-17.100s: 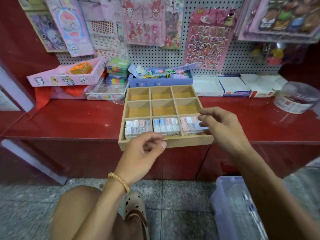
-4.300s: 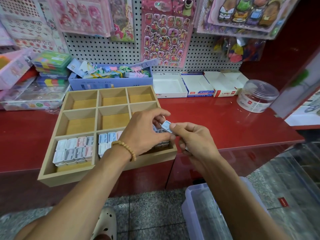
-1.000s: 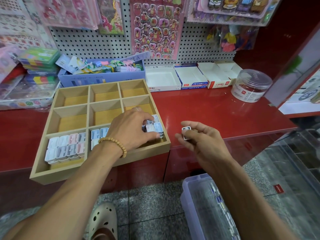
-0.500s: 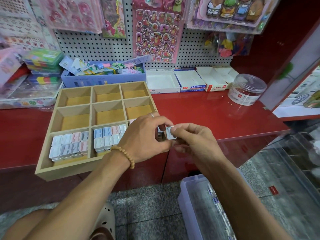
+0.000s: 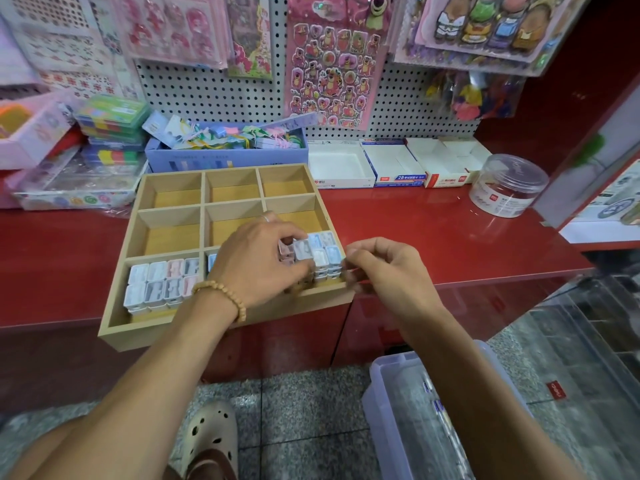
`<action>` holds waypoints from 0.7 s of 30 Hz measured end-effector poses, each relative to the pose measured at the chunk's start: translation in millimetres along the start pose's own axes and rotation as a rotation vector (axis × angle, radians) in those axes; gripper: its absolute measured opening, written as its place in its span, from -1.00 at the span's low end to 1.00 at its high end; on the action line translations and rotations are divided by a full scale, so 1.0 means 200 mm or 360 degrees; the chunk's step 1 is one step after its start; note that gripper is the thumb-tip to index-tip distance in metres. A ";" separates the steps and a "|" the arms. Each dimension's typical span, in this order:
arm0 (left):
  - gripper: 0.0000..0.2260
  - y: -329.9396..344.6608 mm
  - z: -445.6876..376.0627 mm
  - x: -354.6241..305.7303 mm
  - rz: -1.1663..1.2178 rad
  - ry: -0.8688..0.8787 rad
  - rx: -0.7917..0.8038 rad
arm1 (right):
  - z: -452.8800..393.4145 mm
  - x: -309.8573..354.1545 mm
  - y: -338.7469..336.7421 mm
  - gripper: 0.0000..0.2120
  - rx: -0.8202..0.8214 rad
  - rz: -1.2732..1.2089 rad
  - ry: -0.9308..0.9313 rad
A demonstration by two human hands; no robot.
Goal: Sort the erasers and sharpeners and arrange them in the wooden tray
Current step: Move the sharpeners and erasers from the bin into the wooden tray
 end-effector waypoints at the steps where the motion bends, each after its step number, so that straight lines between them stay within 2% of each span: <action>1: -0.69 0.00 0.00 0.03 -0.0033 -0.0040 0.0021 | 0.00 0.00 -0.02 -0.91 -0.0025 0.0012 -0.0014; 11: -0.58 0.11 -0.03 0.05 -0.0246 -0.0051 0.0295 | -0.03 -0.06 -0.18 -0.84 -0.0202 0.0124 -0.0084; 21: -0.55 0.11 -0.05 0.05 -0.0302 -0.0034 0.0312 | -0.05 -0.11 -0.18 -0.81 -0.0165 -0.0002 -0.0068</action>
Point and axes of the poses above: each hand's wrist, its own z-axis away from the middle knuckle, its own y-axis out of the palm, x = y × z, the point moved 3 cm from there along -z, towards the middle knuckle, and after that the axes turned 12 degrees about y, right-handed, at the moved point
